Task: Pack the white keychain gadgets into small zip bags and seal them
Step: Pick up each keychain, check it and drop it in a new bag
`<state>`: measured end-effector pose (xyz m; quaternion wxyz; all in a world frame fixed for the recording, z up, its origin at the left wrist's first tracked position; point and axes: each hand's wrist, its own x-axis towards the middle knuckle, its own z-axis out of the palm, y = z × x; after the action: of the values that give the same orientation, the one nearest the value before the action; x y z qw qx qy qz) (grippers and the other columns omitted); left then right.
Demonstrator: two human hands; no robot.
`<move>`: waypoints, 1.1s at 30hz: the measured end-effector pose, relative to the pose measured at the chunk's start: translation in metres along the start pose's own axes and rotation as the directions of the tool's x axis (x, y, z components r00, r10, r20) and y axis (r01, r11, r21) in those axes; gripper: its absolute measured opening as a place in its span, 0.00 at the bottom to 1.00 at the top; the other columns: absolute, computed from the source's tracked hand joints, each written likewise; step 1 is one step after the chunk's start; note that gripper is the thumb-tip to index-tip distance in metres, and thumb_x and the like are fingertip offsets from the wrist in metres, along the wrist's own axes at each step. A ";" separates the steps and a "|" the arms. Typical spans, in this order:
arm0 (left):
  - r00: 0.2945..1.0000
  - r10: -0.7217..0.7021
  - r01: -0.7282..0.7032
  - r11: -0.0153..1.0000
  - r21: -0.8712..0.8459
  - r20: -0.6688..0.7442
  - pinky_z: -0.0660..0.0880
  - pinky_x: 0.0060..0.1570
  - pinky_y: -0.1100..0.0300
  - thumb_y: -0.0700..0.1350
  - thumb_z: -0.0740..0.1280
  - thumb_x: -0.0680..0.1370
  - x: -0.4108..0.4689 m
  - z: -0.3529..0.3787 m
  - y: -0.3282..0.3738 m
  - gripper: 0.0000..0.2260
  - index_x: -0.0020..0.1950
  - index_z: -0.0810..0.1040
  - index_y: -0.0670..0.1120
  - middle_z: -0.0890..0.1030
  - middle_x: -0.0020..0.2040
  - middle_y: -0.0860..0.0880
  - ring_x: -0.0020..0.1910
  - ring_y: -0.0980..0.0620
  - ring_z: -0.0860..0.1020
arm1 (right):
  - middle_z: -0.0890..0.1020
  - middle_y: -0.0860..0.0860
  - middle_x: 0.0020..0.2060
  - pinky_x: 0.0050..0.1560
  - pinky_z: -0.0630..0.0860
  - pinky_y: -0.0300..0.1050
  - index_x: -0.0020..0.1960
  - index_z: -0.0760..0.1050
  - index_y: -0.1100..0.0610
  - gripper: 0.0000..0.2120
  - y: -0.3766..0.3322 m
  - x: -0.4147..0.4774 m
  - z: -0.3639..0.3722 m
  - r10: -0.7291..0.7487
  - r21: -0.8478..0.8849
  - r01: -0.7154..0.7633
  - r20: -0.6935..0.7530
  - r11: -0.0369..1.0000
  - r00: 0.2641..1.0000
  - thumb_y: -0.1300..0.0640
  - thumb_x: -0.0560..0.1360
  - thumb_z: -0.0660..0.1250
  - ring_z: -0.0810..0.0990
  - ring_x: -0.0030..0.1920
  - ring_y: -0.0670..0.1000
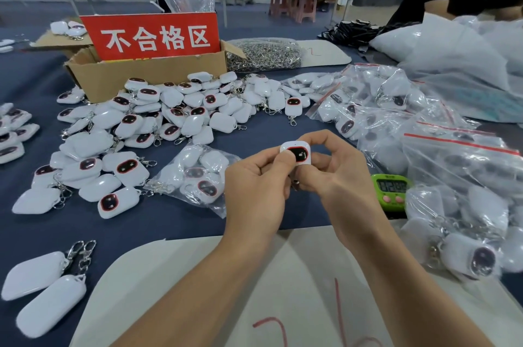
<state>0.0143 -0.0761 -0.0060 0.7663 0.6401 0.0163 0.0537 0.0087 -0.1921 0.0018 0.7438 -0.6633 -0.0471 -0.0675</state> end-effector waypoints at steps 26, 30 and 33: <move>0.963 0.268 -0.154 0.436 0.887 0.036 0.70 0.36 0.56 0.56 0.65 0.80 -0.004 -0.004 0.016 0.06 0.48 0.81 0.58 0.81 0.34 0.54 0.38 0.48 0.79 | 0.85 0.39 0.43 0.52 0.82 0.44 0.46 0.81 0.47 0.15 0.001 -0.002 -0.013 -0.485 -0.637 0.293 -0.145 0.713 0.862 0.67 0.71 0.75 0.85 0.46 0.43; 0.854 0.518 -0.295 0.410 0.863 0.046 0.67 0.37 0.60 0.46 0.78 0.73 -0.006 -0.006 0.015 0.07 0.47 0.87 0.57 0.85 0.40 0.56 0.39 0.47 0.80 | 0.86 0.38 0.44 0.53 0.82 0.44 0.43 0.82 0.49 0.15 0.003 -0.002 -0.008 -0.456 -0.585 0.290 -0.155 0.757 0.877 0.70 0.70 0.76 0.86 0.48 0.43; 0.859 0.496 -0.339 0.363 0.868 0.129 0.61 0.40 0.61 0.48 0.76 0.75 -0.003 -0.011 0.014 0.07 0.51 0.87 0.58 0.86 0.47 0.59 0.45 0.52 0.78 | 0.86 0.40 0.47 0.55 0.82 0.43 0.42 0.81 0.50 0.16 0.005 0.000 -0.010 -0.430 -0.554 0.278 -0.163 0.785 0.888 0.71 0.71 0.75 0.86 0.50 0.42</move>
<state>0.0090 -0.0634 0.0053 0.2921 0.9123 -0.0628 0.2803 0.0093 -0.2015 -0.0047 0.5111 -0.8001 -0.0462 -0.3106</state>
